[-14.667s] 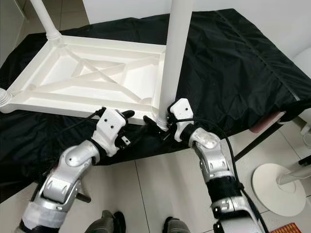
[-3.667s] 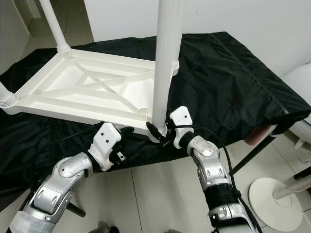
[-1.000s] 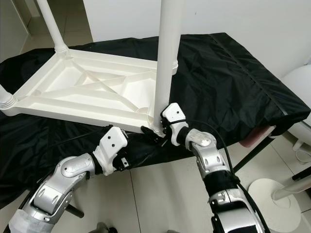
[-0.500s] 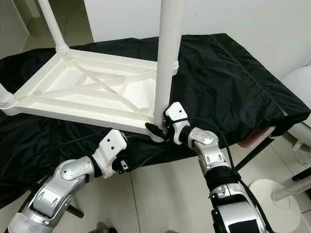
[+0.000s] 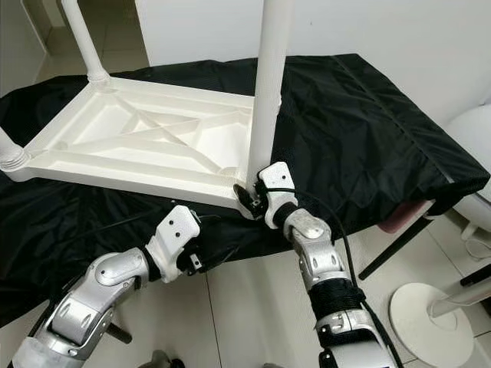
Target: Building children table
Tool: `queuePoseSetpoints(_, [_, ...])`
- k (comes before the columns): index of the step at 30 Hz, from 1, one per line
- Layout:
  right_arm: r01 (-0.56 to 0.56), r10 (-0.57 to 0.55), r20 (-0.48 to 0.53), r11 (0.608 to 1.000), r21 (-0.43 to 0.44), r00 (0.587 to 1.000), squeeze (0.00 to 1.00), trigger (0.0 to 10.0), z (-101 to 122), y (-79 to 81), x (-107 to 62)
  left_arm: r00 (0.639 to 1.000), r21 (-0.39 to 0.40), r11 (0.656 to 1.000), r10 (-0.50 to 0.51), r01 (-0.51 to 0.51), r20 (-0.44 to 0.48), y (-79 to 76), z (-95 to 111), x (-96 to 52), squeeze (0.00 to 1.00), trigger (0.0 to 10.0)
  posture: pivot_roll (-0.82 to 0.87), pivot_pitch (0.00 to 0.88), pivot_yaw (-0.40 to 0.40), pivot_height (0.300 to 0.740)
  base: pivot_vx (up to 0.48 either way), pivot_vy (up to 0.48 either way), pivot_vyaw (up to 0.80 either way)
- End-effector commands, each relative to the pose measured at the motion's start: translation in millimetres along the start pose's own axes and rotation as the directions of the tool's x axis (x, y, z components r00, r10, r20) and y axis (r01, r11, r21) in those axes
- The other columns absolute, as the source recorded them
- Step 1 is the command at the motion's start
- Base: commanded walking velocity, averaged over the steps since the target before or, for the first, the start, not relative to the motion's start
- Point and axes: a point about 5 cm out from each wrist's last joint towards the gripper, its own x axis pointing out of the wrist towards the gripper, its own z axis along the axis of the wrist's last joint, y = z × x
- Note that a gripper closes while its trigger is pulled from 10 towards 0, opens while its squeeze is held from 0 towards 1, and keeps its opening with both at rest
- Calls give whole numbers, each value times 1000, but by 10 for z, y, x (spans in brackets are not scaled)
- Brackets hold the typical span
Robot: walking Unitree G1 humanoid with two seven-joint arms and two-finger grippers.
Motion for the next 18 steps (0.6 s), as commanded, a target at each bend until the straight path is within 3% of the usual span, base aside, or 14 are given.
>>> queuePoseSetpoints(1, [108,-108,3,994,16,994,0,10000,4,-53,-30,1000,3,1000,18,-18,-9,-2,-12,-9,0,10000,-77,95,5,740,0,0,0])
queuePoseSetpoints(6, [258,-260,18,964,59,966,0,10000,-2,79,-51,1000,-1,1000,22,-22,-2,6,-5,-9,0,10000,-76,92,-5,740,0,0,0])
queuePoseSetpoints(8, [359,-360,0,930,84,933,0,10000,5,186,-52,1000,-2,1000,24,-24,-2,5,-12,-9,0,10000,-77,90,-8,740,0,0,0])
queuePoseSetpoints(13, [336,-340,13,935,114,940,0,10000,82,371,-36,1000,-7,1000,23,-23,2,-14,-10,0,0,10000,-75,88,-11,740,0,0,0])
queuePoseSetpoints(18, [317,-321,10,941,121,947,0,10000,77,383,-72,1000,-9,1000,14,-14,-4,-39,-31,-9,0,10000,-75,85,-12,740,0,0,0])
